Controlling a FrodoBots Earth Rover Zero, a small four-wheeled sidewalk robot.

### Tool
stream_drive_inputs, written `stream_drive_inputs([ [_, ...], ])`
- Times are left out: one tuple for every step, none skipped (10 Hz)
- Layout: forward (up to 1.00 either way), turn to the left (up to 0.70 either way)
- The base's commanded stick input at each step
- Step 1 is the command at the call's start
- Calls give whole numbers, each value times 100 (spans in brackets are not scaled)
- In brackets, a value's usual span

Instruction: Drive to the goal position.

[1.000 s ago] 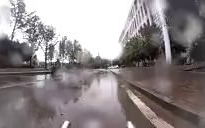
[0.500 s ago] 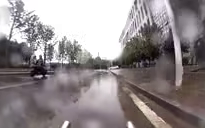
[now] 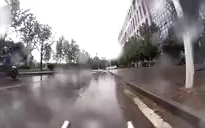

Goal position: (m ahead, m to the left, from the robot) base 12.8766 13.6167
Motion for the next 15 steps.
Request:
stream_drive_inputs([
  [70, 0],
  [70, 0],
  [70, -1],
  [70, -13],
  [70, -3],
  [70, 0],
  [70, 0],
  [70, 0],
  [70, 0],
  [70, 0],
  [70, 0],
  [70, 0],
  [70, 0],
  [70, -4],
  [70, -11],
])
